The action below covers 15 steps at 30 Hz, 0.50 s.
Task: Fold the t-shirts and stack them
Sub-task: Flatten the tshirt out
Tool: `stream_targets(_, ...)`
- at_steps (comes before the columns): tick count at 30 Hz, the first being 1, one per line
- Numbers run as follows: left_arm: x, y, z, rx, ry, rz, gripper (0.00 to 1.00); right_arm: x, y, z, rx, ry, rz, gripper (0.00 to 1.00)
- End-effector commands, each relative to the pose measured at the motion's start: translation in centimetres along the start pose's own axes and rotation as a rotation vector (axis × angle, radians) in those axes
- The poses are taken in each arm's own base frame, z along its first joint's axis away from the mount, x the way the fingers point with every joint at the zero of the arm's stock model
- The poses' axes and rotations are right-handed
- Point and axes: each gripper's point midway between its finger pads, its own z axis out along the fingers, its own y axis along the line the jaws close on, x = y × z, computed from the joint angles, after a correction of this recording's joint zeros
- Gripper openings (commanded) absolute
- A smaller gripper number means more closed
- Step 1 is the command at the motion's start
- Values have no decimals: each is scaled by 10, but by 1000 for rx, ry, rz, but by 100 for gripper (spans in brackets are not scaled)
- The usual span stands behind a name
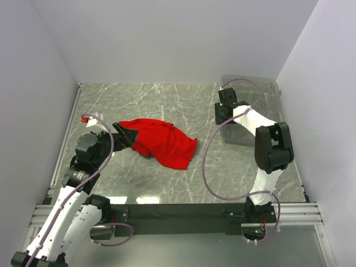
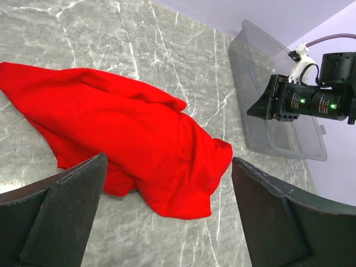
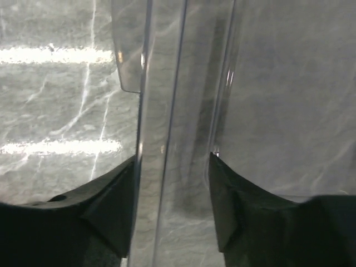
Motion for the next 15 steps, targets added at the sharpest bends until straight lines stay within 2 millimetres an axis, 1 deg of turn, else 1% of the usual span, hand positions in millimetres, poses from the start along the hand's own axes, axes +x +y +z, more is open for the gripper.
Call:
stream_targets(1, -4, -2, -3, 1, -18, 6, 99, -16, -21, -11, 101, -83, -31, 56)
stream_targets(2, -4, -1, -3, 0, -18, 9, 100, -13, -27, -12, 115, -80, -52, 54)
stream_targets(4, -3, -1, -2, 1, -20, 8, 100, -15, -37, -17, 141, -95, -61, 49)
stream_targets(6, -1, 0, -2, 3, -18, 3, 99, -15, -52, -18, 168, -91, -78, 47)
stream_targets(7, 0, 0, -1, 5, -17, -1, 99, -16, -58, -19, 178, -91, -81, 46)
stream_targets(8, 1, 1, -1, 7, -15, -3, 100, -15, -68, -19, 195, -87, -89, 46)
stream_targets(10, 1, 0, -1, 11, -18, -7, 99, -17, -77, -22, 204, -95, -92, 47)
stream_targets(11, 2, 0, 0, 12, -16, -10, 100, -17, -84, -23, 224, -96, -110, 47)
stream_targets(12, 3, 0, 0, 15, -12, -13, 99, -19, -89, -24, 237, -102, -115, 48)
stream_targets(14, 7, 1, 1, 17, -3, -23, 99, -25, -94, -30, 242, -127, -141, 56)
stream_targets(15, 8, 0, 1, 23, 0, -33, 99, -28, -93, -36, 232, -138, -163, 66)
